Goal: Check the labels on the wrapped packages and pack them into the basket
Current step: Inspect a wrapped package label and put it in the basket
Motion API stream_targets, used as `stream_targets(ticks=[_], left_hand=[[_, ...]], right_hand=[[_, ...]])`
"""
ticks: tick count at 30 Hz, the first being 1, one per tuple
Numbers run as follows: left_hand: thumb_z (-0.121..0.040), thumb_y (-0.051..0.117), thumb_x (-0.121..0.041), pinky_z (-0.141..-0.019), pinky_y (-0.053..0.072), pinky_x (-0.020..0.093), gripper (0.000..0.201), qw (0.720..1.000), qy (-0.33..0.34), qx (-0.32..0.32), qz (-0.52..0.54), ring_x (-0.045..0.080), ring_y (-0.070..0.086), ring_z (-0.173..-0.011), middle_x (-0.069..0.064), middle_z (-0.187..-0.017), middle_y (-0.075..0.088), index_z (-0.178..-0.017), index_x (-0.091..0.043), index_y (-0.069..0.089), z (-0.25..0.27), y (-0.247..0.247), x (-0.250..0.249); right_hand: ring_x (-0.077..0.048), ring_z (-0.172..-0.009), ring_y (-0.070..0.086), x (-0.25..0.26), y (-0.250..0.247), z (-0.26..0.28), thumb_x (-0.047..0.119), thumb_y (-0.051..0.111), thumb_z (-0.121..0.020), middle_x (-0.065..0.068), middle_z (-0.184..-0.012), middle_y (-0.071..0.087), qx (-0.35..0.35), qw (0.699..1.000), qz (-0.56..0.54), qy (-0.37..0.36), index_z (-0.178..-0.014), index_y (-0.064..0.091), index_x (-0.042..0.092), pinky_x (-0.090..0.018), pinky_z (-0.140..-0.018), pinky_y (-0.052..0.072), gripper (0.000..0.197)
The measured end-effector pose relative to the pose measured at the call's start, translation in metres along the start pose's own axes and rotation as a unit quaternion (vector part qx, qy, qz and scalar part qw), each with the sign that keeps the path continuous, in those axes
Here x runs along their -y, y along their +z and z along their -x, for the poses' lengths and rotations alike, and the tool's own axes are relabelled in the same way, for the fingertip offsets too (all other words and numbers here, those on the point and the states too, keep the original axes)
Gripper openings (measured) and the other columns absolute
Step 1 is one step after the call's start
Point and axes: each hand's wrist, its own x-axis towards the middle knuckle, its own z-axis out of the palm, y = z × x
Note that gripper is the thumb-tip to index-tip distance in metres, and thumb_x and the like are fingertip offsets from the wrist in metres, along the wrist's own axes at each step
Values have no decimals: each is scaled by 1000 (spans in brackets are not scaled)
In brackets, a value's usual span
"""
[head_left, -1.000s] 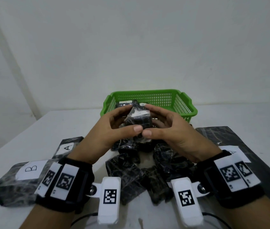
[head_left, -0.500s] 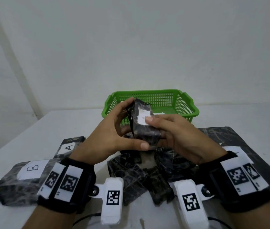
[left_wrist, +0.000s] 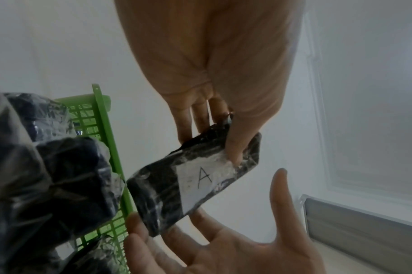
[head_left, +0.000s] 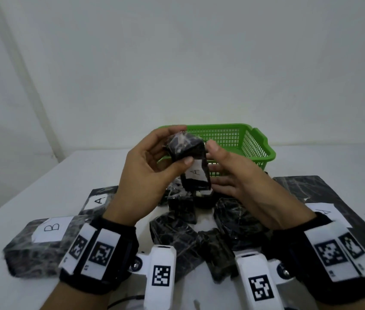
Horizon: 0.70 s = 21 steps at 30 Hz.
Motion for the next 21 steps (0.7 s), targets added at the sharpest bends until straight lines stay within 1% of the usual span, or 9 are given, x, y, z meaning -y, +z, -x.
stream_targets(ticks=[3,5,7,10,12,14,16,18,21], left_hand=[[-78,73,2,-99,53,34,49,999,15,38,-8,24,67,-116,13,-124,68,-124,-10,61,2,3,1],[-80,76,0,-102,51,38,52,997,17,68,-32,25,63,-122,11,-129,66,-128,-8,58,3,1,0],[-82,81,-20,-108,47,37,69,993,-6,106,-54,20,54,-134,0,-141,58,-142,-15,47,2,-5,1],[-68,72,-74,-113,44,39,101,986,-97,115,-73,11,50,-137,-12,-148,52,-152,-29,37,2,-10,5],[-65,74,-75,-113,42,47,101,982,-148,106,-42,17,58,-130,-4,-141,61,-147,-23,47,0,-10,8],[-68,81,-60,-111,44,48,89,982,-162,92,-19,22,63,-125,3,-133,67,-140,-15,54,-2,-11,11],[-67,79,-46,-103,51,36,83,984,-153,83,-24,19,64,-123,1,-129,69,-139,-13,54,-3,-12,12],[-68,79,-46,-98,52,25,87,985,-146,91,-23,15,62,-126,-3,-132,67,-144,-14,50,-1,-12,13],[-66,81,-63,-108,45,35,104,981,-161,110,-9,17,55,-134,-2,-142,60,-149,-14,43,1,-13,14]], right_hand=[[-20,-104,77,3,-3,4,70,74,-72,3,-102,82,39,999,-15,28,-91,82,37,-42,-106,53,39],[-15,-101,78,3,-5,5,56,69,-76,2,-101,82,52,998,-28,12,-86,84,41,-37,-104,55,23],[-15,-103,77,1,-7,4,44,75,-74,-6,-110,81,43,997,-54,-17,-102,84,26,-36,-104,56,34],[-17,-112,74,-4,-9,-2,35,87,-58,-13,-127,73,16,996,-78,-26,-134,63,10,-34,-102,58,84],[-13,-105,76,-5,-9,-4,22,87,-60,-10,-126,74,11,995,-96,-21,-138,56,9,-24,-88,61,85],[-10,-102,77,-4,-9,-3,17,81,-65,-6,-120,77,20,994,-106,-17,-135,57,12,-18,-82,60,75],[-10,-106,76,-3,-9,-1,21,88,-63,1,-114,80,43,995,-85,-20,-125,61,19,-19,-88,59,68],[-13,-112,74,-2,-9,2,32,91,-58,1,-115,80,46,997,-49,-31,-120,66,23,-29,-102,54,67],[-17,-121,70,-3,-13,1,38,95,-55,-2,-123,77,21,998,-29,-47,-129,66,22,-43,-114,47,80]])
